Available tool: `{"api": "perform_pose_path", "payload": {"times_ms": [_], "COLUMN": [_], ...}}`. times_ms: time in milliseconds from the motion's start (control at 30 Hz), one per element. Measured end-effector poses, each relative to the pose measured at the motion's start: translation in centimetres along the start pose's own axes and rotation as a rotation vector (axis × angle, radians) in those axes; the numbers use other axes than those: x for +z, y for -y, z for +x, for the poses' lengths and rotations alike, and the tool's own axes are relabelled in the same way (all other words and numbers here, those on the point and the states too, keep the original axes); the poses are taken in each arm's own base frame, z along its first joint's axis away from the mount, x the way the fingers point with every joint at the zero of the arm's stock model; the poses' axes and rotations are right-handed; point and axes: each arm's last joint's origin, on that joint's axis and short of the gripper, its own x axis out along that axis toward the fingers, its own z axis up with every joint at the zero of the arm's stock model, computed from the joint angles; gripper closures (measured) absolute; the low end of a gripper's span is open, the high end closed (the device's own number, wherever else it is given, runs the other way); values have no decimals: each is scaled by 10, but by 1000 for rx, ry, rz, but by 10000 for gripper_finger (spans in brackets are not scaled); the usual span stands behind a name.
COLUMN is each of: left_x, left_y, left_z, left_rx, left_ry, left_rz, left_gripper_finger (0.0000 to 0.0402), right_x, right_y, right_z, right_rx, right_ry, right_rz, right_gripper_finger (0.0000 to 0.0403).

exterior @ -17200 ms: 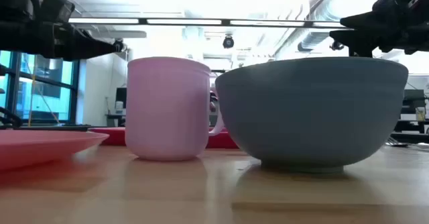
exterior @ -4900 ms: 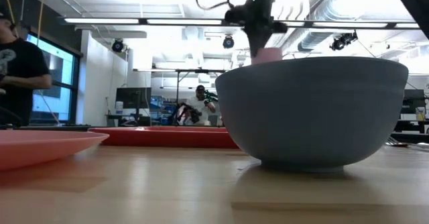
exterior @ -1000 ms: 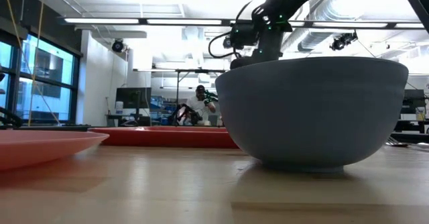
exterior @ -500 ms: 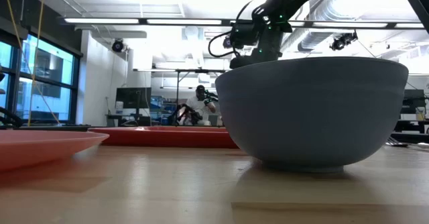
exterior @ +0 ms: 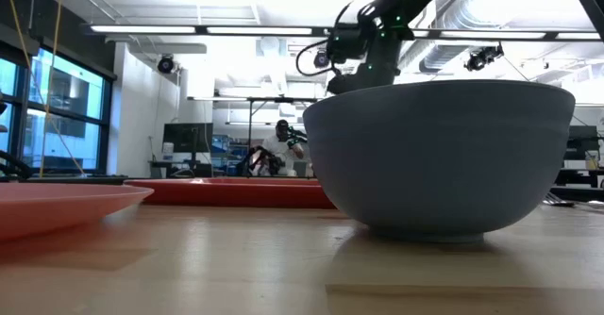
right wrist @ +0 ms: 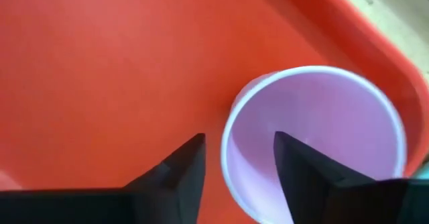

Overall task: Set up tray
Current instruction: Put the pink plate on the tray

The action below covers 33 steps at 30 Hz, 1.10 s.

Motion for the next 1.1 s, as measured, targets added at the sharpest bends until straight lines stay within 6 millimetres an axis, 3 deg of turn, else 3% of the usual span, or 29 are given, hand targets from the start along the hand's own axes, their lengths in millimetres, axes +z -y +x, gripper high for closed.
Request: {"api": "perform_pose_path", "payload": {"times_ms": [233, 500, 767, 867, 1000, 1100], "left_x": [0, 0, -1, -5, -12, -16], "left_y": [0, 0, 0, 2, 6, 7], "left_z": [0, 0, 0, -2, -9, -16], "left_rx": [1, 4, -1, -20, -51, -50], "left_ry": [0, -2, -9, -42, -83, -84], "left_rz": [0, 0, 1, 6, -4, -30], "left_gripper_finger": [250, 250, 250, 250, 250, 250], "right_x": [-3, -16, -40, -52, -71, -87], "right_y": [2, -6, -53, -72, -103, -128], "right_z": [-31, -91, -159, -175, -182, -175], "right_rx": [33, 195, 500, 597, 691, 689], "right_ry": [70, 225, 533, 602, 621, 597], "right_rz": [7, -33, -182, -226, -281, -303], "right_gripper_finger": [221, 228, 248, 256, 263, 263]}}
